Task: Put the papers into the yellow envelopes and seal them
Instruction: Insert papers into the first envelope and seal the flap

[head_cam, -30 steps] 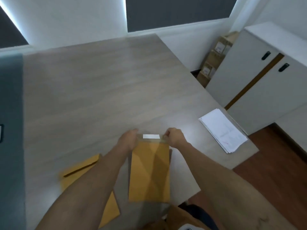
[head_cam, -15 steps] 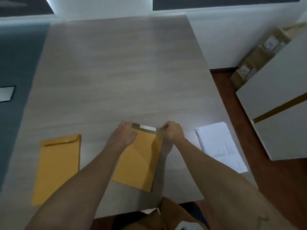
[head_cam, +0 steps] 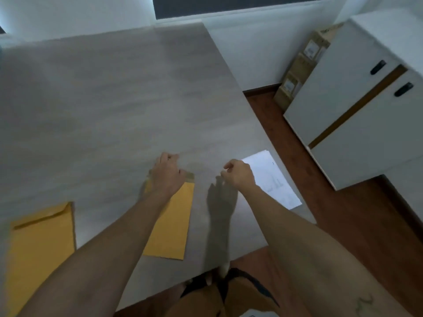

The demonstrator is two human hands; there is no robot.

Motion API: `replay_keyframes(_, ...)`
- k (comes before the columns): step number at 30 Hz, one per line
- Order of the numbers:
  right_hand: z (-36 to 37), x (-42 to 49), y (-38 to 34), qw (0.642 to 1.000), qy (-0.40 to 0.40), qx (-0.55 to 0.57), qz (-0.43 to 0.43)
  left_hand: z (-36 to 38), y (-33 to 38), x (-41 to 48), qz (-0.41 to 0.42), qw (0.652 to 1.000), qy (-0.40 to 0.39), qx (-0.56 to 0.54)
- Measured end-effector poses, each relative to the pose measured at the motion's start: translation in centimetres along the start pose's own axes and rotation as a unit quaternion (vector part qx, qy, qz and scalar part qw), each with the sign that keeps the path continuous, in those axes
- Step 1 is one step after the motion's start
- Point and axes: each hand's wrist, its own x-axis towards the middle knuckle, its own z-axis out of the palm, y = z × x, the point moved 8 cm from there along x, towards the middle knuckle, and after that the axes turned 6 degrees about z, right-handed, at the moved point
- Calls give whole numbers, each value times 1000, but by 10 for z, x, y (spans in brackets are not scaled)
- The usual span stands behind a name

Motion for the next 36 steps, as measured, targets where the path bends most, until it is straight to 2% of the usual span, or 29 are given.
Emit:
replay_keyframes(6, -62, -13, 67, 995, 90, -20, 39, 49, 72, -10, 61, 997, -44, -35)
replay_keyframes(9, -85, -8, 97, 991, 99, -65, 58, 73, 94, -15, 45, 995, -57, -63)
replay_keyframes(14, -103, 7, 136, 983, 86, -139, 78, 110, 124, -21, -35, 991, -71, -108)
replay_keyframes(18, -105, 21, 153, 986, 76, -142, 46, 134, 146, -31, -125, 976, -64, -168)
replay_keyframes(21, -98, 33, 160, 989, 39, -145, 19, 149, 159, -40, -197, 953, -42, -225)
replay_keyframes(24, -90, 38, 167, 988, 14, -153, -4, 167, 170, -52, -248, 939, -36, -236)
replay_keyframes(26, -87, 36, 170, 990, 16, -141, -10, 182, 166, -54, -260, 939, -38, -223)
replay_keyframes(30, -86, 40, 172, 994, 8, -107, -28, 175, 178, -58, -298, 929, 16, -219)
replay_keyframes(36, -86, 40, 173, 994, 2, -97, -40, 171, 189, -58, -339, 896, 78, -278)
